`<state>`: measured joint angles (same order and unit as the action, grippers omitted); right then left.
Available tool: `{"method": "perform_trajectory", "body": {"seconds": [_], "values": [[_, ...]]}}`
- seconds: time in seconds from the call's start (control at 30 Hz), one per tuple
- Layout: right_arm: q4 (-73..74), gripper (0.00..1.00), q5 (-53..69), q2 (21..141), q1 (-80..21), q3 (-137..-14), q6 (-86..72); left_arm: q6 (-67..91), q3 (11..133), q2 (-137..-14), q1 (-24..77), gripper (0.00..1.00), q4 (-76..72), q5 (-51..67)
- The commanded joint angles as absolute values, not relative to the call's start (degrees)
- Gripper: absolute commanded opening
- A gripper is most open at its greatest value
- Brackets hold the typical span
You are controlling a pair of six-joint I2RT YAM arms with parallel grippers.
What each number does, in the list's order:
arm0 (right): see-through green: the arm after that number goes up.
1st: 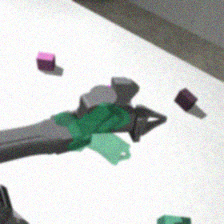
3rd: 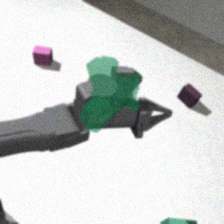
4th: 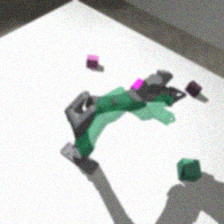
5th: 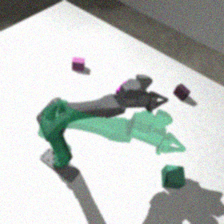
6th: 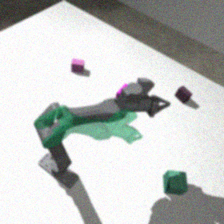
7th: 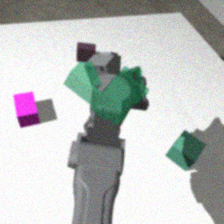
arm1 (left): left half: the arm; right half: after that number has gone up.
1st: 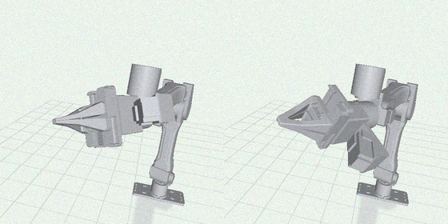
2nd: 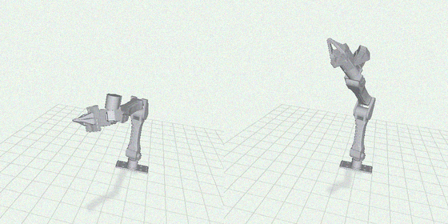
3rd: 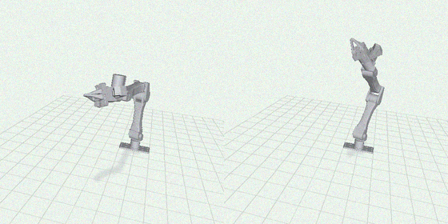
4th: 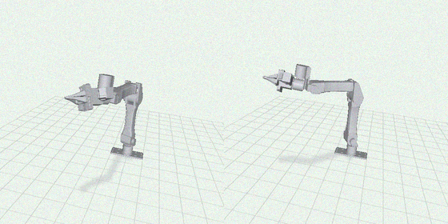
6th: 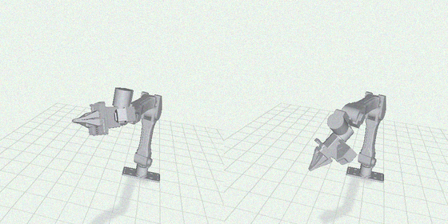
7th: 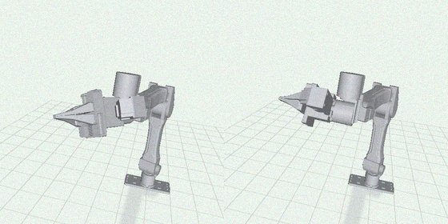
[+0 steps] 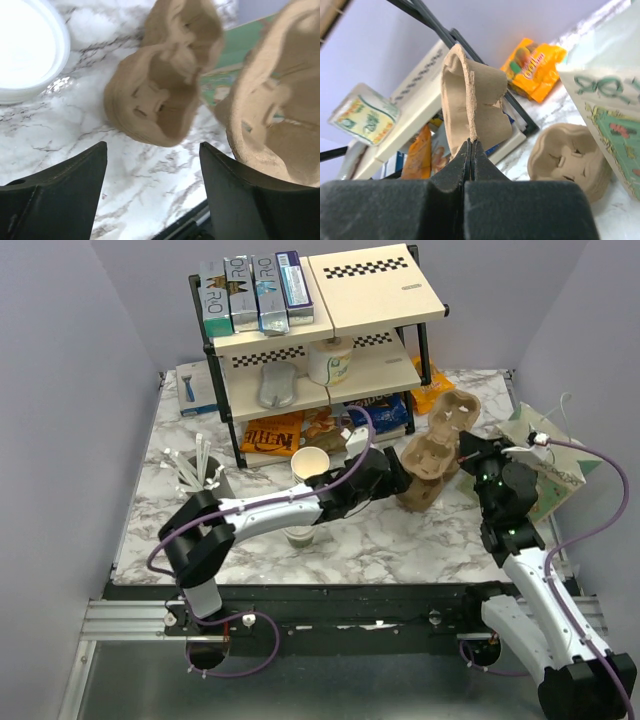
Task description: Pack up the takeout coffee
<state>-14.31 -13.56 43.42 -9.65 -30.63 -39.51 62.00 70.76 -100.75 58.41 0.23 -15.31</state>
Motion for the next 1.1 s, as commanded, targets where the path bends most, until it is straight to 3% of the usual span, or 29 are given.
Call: {"method": "perform_trajectory", "body": {"seconds": [0.0, 0.2, 0.4, 0.53, 0.77, 1.07], "values": [[-13.27, 0.01, -12.66, 40.17, -9.67, -32.69, -36.21, 59.33, 66.89, -93.35, 59.06, 0.86, -2.37, -18.98], [-12.84, 0.01, -15.47, 38.50, -9.67, -35.85, -34.81, 59.06, 64.87, -89.74, 59.06, 0.92, -1.23, -19.95], [-4.94, 0.01, -9.42, 38.06, -9.76, -40.43, -31.65, 57.66, 60.91, -82.37, 59.06, 0.99, -0.09, -23.20], [2.00, 0.01, 4.26, 37.53, -9.76, -41.57, -29.54, 54.24, 58.81, -74.29, 59.15, 0.99, 2.81, -25.40], [8.61, 0.01, 42.99, 38.67, -9.76, -37.36, -28.22, 46.85, 56.51, -66.19, 57.92, 0.99, 5.53, -22.59], [21.09, 0.01, 55.51, 51.91, -9.84, -37.45, -14.78, 45.27, 53.88, -60.91, 54.59, 0.99, 12.39, -20.75]]}}
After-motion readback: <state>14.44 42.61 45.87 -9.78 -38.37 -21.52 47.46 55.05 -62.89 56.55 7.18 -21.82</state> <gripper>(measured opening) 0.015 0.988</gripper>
